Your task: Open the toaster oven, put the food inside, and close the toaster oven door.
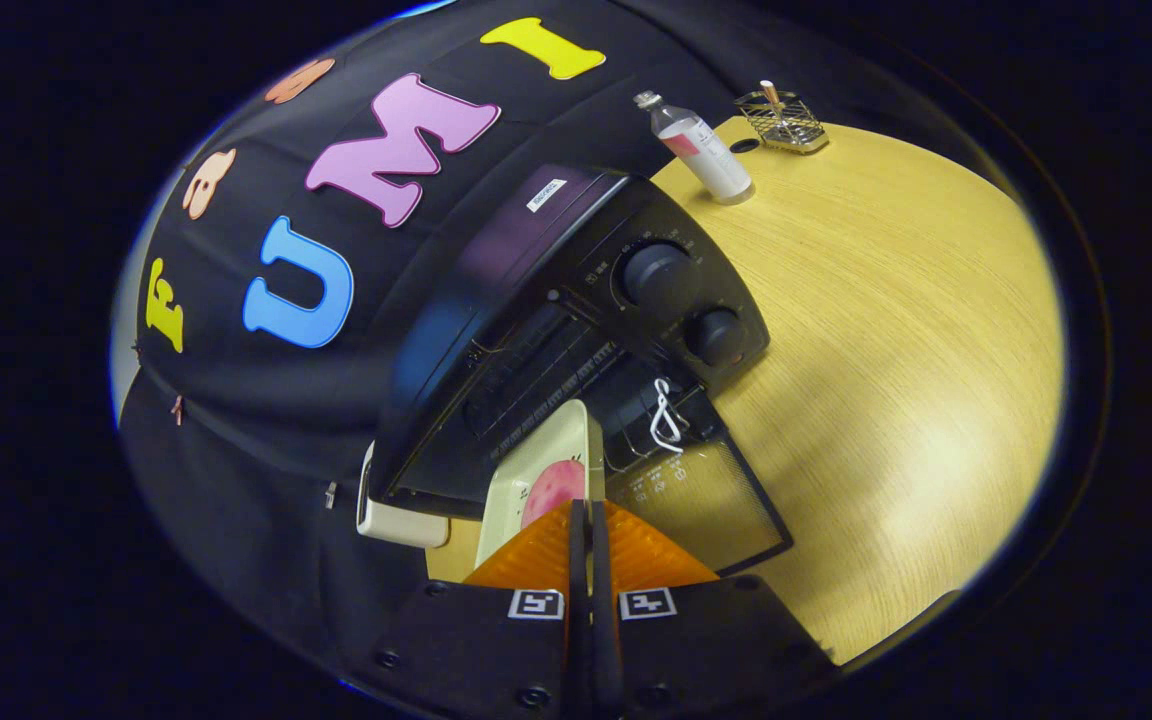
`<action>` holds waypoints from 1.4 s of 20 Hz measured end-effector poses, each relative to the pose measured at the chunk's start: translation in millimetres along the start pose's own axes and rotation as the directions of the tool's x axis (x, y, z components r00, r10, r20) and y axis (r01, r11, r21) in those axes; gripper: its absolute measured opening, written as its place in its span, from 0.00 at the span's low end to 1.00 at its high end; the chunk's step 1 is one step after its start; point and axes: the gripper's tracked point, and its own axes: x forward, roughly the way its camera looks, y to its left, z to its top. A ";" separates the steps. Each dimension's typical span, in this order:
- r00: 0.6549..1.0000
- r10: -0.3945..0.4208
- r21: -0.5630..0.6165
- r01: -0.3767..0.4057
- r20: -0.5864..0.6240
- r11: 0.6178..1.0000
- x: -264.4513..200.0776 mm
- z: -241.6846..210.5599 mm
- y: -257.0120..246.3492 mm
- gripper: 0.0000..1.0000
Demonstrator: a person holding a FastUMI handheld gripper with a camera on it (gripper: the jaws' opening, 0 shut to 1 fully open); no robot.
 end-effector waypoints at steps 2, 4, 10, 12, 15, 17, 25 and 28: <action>0.999 0.008 0.034 -0.009 0.052 0.999 15.3 12.8 5.7 0.06; 0.995 0.002 0.054 -0.007 0.101 0.999 26.2 23.0 6.5 0.06; 0.985 -0.023 0.075 0.011 0.170 0.997 55.9 27.5 9.5 0.06; 0.985 -0.044 0.070 0.032 0.167 0.997 59.9 20.2 8.3 0.06; 0.979 -0.053 0.059 0.043 0.196 0.997 57.6 18.5 12.6 0.06; 0.983 -0.035 0.040 0.028 0.180 0.999 56.5 13.1 15.5 0.09; 0.991 -0.039 -0.088 0.051 0.127 0.995 7.9 -5.9 5.6 0.98; 0.996 -0.072 -0.234 0.085 0.061 0.969 -16.5 -28.9 -9.0 0.98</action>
